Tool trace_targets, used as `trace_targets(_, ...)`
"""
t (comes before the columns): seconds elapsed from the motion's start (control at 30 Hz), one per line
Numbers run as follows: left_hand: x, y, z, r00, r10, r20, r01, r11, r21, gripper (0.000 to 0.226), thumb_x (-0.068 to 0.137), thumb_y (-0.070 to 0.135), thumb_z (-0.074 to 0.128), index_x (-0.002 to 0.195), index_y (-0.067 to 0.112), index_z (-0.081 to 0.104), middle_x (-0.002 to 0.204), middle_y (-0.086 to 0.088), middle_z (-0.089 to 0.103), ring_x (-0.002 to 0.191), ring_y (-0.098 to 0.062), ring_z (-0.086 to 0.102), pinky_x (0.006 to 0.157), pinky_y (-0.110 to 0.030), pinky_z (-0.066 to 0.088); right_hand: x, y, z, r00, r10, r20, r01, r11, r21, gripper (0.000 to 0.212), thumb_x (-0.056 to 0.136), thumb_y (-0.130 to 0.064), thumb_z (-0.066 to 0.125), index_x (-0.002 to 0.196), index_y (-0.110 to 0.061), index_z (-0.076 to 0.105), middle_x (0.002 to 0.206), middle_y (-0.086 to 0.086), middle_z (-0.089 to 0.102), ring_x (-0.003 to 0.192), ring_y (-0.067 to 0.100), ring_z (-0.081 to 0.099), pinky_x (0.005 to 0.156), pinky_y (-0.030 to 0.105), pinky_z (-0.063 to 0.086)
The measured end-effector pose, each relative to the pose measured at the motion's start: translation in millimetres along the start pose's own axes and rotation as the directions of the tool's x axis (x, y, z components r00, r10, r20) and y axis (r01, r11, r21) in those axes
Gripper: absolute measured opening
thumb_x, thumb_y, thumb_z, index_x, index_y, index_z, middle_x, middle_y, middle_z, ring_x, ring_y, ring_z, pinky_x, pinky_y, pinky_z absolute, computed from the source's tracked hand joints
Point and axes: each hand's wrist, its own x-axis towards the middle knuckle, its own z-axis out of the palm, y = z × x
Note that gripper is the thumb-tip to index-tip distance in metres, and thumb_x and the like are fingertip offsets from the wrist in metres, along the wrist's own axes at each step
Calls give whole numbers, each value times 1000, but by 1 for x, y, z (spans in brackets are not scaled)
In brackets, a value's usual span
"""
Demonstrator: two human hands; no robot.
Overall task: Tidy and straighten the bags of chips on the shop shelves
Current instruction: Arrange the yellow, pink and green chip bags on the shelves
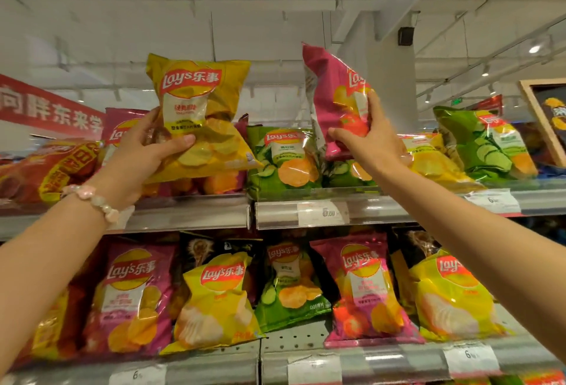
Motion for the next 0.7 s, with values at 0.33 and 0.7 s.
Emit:
trace_targets(0.33, -50, 6, -69, 984, 7, -178, -2, 1000, 31, 79, 51, 37, 84, 126, 36, 58, 115, 7, 69, 104, -14, 67, 80, -31, 55, -46, -93, 69, 985, -158, 69, 161, 986, -50, 92, 68, -61, 69, 145, -36, 26, 125, 10, 47, 118, 31, 43, 101, 47, 37)
trace_targets(0.7, -69, 16, -112, 988, -27, -155, 22, 999, -28, 78, 66, 19, 75, 139, 28, 48, 125, 3, 65, 111, -15, 63, 81, -26, 57, -80, -143, 165, 991, 125, 52, -129, 989, 79, 93, 71, -56, 70, 146, -34, 20, 138, 12, 38, 127, 33, 35, 103, 47, 28)
